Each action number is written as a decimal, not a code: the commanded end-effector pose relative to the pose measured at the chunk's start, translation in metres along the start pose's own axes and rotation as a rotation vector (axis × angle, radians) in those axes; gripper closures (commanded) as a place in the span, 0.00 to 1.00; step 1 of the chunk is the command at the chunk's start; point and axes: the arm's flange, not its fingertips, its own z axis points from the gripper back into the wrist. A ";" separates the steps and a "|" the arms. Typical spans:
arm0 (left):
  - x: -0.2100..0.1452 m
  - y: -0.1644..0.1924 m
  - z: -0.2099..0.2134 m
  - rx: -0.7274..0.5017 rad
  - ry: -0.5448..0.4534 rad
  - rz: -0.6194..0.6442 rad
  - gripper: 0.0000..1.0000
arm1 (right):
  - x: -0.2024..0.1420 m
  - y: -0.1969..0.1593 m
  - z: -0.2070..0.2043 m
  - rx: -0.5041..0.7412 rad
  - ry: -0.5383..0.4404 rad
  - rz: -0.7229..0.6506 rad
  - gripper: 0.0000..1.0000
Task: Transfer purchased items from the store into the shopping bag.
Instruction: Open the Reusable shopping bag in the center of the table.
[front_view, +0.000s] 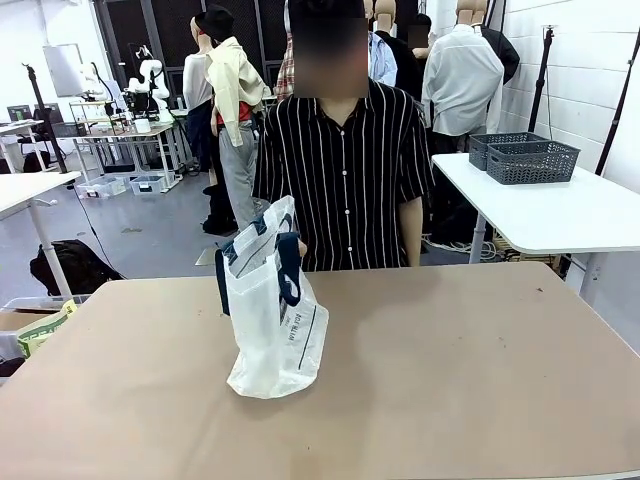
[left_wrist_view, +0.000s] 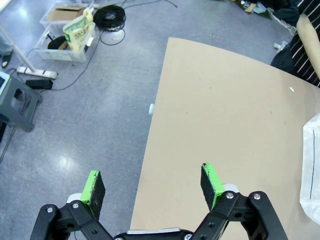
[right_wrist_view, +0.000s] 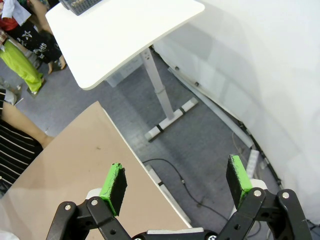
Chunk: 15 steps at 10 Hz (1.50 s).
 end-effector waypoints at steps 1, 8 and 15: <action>-0.001 0.004 0.000 0.004 0.003 -0.020 0.00 | 0.001 -0.002 0.000 0.010 -0.008 0.011 0.00; 0.051 -0.073 -0.002 -0.206 -0.105 -0.180 0.00 | 0.004 0.062 0.011 0.181 0.033 0.076 0.00; 0.098 -0.241 0.015 -0.479 -0.147 -0.282 0.00 | -0.057 0.239 0.092 0.486 0.106 0.354 0.00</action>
